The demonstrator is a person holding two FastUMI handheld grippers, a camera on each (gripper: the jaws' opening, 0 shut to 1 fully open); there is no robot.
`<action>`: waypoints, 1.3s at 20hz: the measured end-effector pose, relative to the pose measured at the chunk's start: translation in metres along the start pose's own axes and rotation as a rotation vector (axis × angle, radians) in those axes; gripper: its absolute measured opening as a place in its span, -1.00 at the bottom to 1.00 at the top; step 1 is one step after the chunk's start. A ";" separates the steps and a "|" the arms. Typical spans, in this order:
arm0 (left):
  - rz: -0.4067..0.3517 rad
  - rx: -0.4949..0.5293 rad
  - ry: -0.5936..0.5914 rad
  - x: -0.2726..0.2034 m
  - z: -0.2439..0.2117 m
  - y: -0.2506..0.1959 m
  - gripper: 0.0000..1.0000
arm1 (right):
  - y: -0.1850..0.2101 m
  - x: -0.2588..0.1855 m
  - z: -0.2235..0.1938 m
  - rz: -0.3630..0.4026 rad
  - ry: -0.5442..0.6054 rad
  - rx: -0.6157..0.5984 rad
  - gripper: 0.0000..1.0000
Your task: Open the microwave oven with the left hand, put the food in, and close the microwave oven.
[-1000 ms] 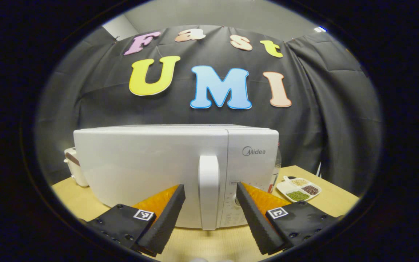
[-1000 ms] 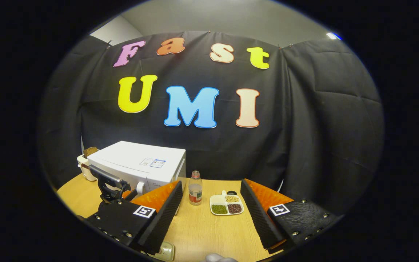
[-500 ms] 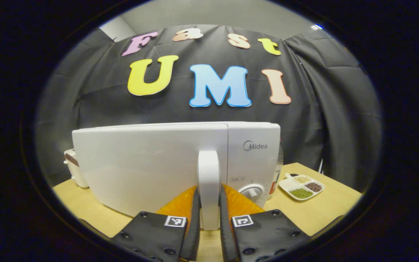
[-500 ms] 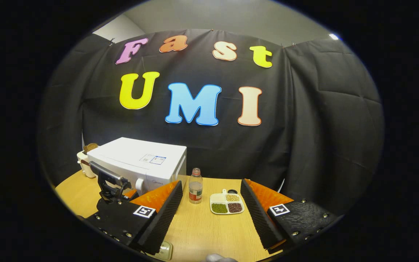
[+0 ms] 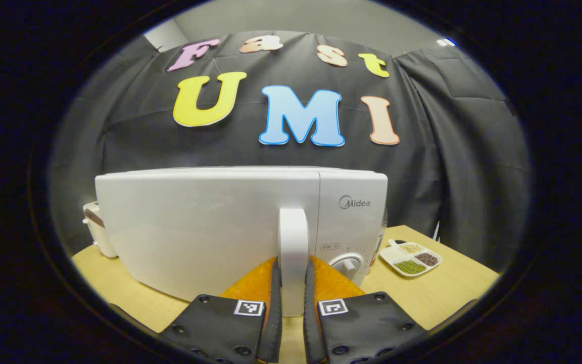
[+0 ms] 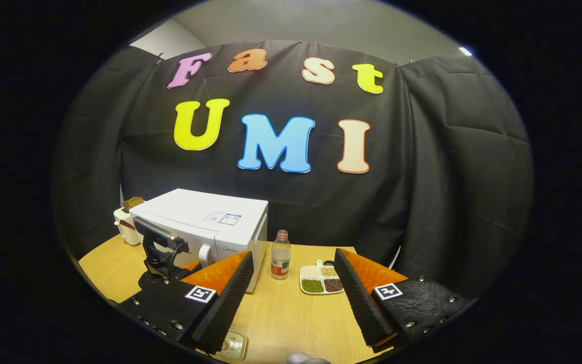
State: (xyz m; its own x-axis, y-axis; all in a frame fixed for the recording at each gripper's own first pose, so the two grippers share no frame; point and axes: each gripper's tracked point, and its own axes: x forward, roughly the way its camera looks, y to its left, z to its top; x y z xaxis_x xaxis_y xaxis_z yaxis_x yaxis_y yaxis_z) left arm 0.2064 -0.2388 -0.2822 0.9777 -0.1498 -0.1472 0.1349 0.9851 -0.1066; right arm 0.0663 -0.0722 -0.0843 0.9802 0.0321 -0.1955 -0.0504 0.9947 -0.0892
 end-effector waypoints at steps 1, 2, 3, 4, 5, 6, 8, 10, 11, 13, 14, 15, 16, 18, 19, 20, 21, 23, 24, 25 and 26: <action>0.002 -0.012 0.028 -0.007 -0.004 0.001 -0.53 | 0.002 -0.002 0.001 0.005 -0.004 0.000 0.95; 0.010 -0.027 0.038 -0.021 -0.013 0.002 -0.52 | 0.004 -0.004 0.003 0.005 -0.007 0.001 0.96; 0.012 0.011 -0.014 -0.041 -0.006 0.005 -0.51 | 0.004 -0.005 0.003 0.007 -0.009 0.007 0.96; 0.009 0.052 -0.048 -0.061 -0.005 0.006 -0.54 | 0.007 -0.006 0.004 0.014 -0.013 0.018 0.96; 0.005 0.071 -0.045 -0.081 -0.008 0.012 -0.53 | 0.011 -0.007 0.003 0.024 -0.008 0.025 0.96; -0.003 0.060 -0.028 -0.099 -0.015 0.018 -0.54 | 0.017 -0.007 0.001 0.035 0.000 0.029 0.95; -0.016 0.046 0.024 -0.131 -0.022 0.031 -0.53 | 0.033 -0.007 0.000 0.078 0.013 0.040 0.95; -0.014 0.067 0.046 -0.160 -0.023 0.047 -0.47 | 0.049 -0.009 0.006 0.106 0.003 0.033 0.96; -0.007 0.074 0.045 -0.174 -0.024 0.056 -0.42 | 0.059 -0.009 0.008 0.123 -0.002 0.033 0.96; 0.039 0.102 0.049 -0.201 -0.027 0.079 -0.30 | 0.089 -0.013 0.007 0.179 0.007 0.044 0.96; 0.069 0.106 0.059 -0.213 -0.032 0.095 -0.05 | 0.103 -0.015 0.008 0.203 0.010 0.043 0.96; 0.100 0.094 0.075 -0.222 -0.036 0.112 0.21 | 0.115 -0.020 0.009 0.224 0.011 0.034 0.96; 0.119 0.061 0.088 -0.230 -0.042 0.129 0.46 | 0.127 -0.024 0.012 0.246 0.007 0.024 0.96; 0.124 -0.022 0.101 -0.246 -0.047 0.146 0.97 | 0.151 -0.033 0.016 0.288 0.000 -0.006 0.96; 0.137 -0.031 0.101 -0.255 -0.048 0.155 0.99 | 0.161 -0.037 0.018 0.306 -0.004 -0.021 0.96; 0.165 -0.022 0.099 -0.266 -0.047 0.167 1.00 | 0.168 -0.041 0.021 0.321 -0.011 -0.032 0.96; 0.199 0.000 0.092 -0.275 -0.045 0.180 1.00 | 0.176 -0.044 0.023 0.334 -0.015 -0.038 0.96; 0.256 0.028 0.072 -0.293 -0.037 0.208 0.99 | 0.190 -0.048 0.026 0.360 -0.017 -0.030 0.96; 0.269 0.025 0.081 -0.300 -0.043 0.219 0.99 | 0.196 -0.050 0.025 0.372 -0.011 -0.027 0.96; 0.280 0.015 0.079 -0.308 -0.042 0.231 0.99 | 0.202 -0.051 0.024 0.382 -0.009 -0.028 0.95; 0.287 0.007 0.086 -0.314 -0.044 0.241 1.00 | 0.206 -0.052 0.024 0.389 -0.007 -0.031 0.96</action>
State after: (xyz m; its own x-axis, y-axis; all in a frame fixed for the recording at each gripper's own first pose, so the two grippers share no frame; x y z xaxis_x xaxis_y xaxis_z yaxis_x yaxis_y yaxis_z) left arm -0.0748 0.0415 -0.3046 0.9589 0.1289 -0.2529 -0.1439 0.9887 -0.0417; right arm 0.0099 0.1336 -0.0691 0.8881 0.4069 -0.2138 -0.4240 0.9048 -0.0392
